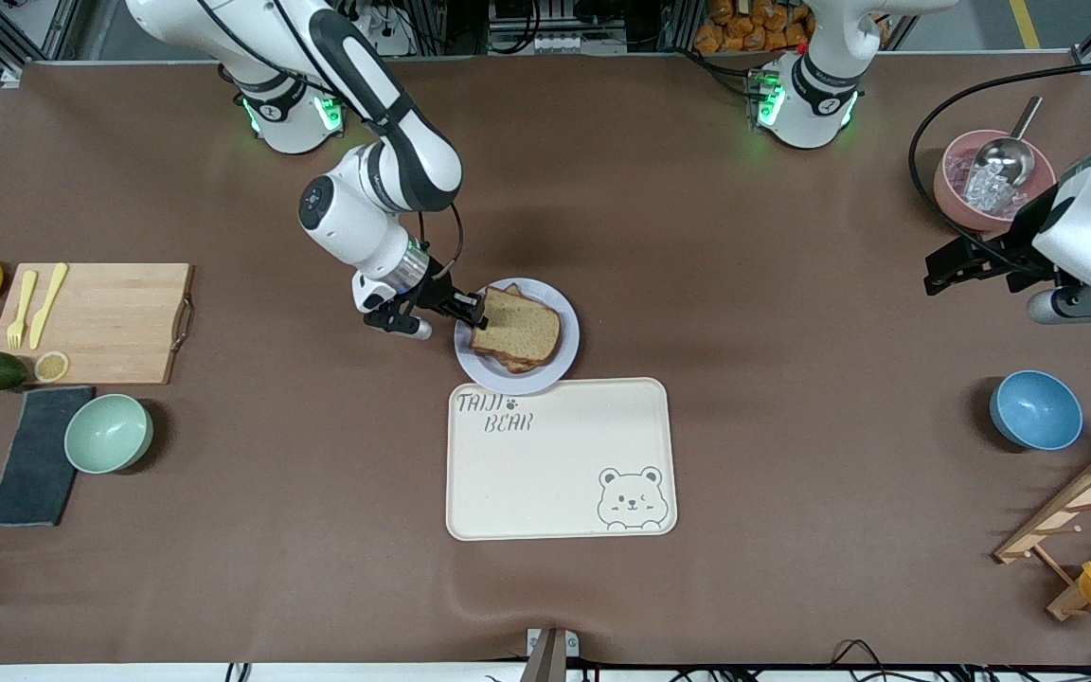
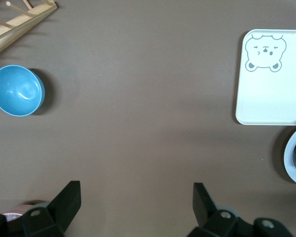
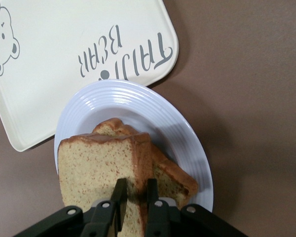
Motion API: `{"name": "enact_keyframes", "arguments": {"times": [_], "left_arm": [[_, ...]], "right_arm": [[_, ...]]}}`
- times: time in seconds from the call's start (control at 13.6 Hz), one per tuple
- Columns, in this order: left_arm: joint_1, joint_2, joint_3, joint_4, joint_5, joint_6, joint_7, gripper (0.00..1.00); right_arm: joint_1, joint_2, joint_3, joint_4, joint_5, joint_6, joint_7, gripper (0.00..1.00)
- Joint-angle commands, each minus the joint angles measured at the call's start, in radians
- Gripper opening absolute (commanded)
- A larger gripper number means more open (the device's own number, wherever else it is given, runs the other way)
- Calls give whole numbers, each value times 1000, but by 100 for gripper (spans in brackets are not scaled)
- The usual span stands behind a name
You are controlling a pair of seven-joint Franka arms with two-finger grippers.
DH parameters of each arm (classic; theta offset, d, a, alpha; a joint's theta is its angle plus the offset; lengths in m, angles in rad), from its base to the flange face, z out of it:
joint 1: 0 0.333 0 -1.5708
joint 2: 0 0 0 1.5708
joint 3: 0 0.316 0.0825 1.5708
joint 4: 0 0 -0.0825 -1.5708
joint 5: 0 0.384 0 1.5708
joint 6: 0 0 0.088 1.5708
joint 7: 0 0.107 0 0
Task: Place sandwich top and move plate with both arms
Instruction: 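Withdraw the right gripper while the left gripper reaches toward the plate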
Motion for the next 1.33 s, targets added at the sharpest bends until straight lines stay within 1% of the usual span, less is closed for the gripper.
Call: {"name": "enact_keyframes", "arguments": {"times": [0.0,0.07,0.22,0.29,0.44,0.52,0.59,0.81,0.88,1.1,1.18,1.25], "left_arm": [[2,15,-9,-8,-18,27,-3,100],[2,16,-12,-12,-18,34,-3,100],[2,26,-24,-14,-18,44,-4,100],[2,32,-24,-12,-18,46,-4,100],[0,49,-33,-12,-24,63,-4,100],[2,59,-41,-12,-34,64,-4,100],[2,72,-41,-12,-47,73,-4,100],[0,107,-43,-12,-56,101,-4,100],[0,121,-43,-12,-58,115,-4,100],[0,164,-44,-12,-64,147,-4,100],[0,176,-46,-15,-65,152,-4,100],[3,187,-46,-20,-73,158,-3,100]], "right_arm": [[9,-12,-5,5,20,3,14,37],[9,-13,-5,6,20,3,16,44],[8,-15,-5,6,20,2,16,45],[6,-16,-7,6,20,-4,17,48],[-5,-22,-7,8,20,-15,16,48],[-11,-29,-8,9,20,-36,16,49],[-29,-33,-12,11,20,-70,16,52],[-109,-62,-13,34,17,-232,13,58],[-120,-72,-13,34,9,-243,13,61],[-134,-76,-15,40,4,-245,11,80],[-137,-76,-16,44,0,-245,7,100],[-147,-76,-22,49,-29,-245,2,100]]}}
